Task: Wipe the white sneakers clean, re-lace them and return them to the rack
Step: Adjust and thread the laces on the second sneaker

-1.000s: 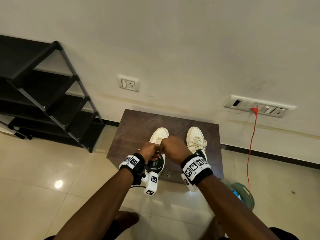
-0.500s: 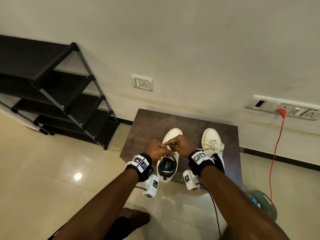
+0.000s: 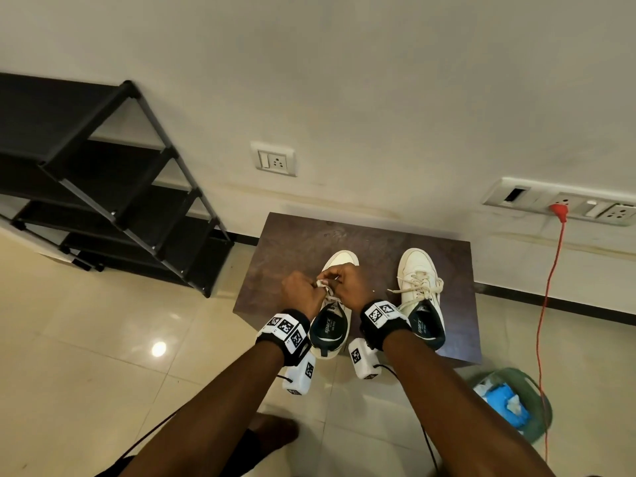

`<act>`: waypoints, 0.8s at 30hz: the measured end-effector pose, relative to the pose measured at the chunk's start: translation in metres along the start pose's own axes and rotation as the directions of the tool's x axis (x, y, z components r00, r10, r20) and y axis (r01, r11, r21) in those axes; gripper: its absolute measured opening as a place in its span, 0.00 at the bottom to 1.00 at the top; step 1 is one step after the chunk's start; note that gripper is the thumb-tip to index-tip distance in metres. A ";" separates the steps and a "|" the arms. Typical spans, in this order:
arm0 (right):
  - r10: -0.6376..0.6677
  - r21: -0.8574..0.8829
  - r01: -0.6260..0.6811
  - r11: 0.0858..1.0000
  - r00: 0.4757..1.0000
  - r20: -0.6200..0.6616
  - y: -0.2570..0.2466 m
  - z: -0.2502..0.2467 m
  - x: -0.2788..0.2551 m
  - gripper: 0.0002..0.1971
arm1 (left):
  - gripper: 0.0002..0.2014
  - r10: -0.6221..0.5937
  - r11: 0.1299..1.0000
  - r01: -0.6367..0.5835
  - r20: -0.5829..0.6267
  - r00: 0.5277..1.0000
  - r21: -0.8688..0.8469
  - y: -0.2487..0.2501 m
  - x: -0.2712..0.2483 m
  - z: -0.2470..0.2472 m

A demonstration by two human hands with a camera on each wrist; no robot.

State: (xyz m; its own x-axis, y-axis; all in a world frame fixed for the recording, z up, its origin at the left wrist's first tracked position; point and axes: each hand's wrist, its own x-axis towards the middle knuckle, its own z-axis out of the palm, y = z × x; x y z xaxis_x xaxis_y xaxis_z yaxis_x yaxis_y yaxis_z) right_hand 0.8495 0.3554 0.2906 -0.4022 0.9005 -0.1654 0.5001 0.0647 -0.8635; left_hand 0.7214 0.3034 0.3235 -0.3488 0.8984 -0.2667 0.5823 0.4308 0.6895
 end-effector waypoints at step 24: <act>0.281 0.398 -0.261 0.879 0.960 0.010 -0.001 -0.008 -0.004 0.05 | 0.05 0.033 0.998 -0.031 -0.044 0.998 0.058 -0.008 0.011 0.011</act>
State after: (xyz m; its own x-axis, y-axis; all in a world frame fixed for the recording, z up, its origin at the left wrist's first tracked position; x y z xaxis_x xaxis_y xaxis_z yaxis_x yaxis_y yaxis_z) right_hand 0.8567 0.3556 0.2958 -0.2536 0.8780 -0.4060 0.2393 -0.3497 -0.9058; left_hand 0.7211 0.3114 0.3076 -0.3610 0.9077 -0.2140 0.6344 0.4072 0.6571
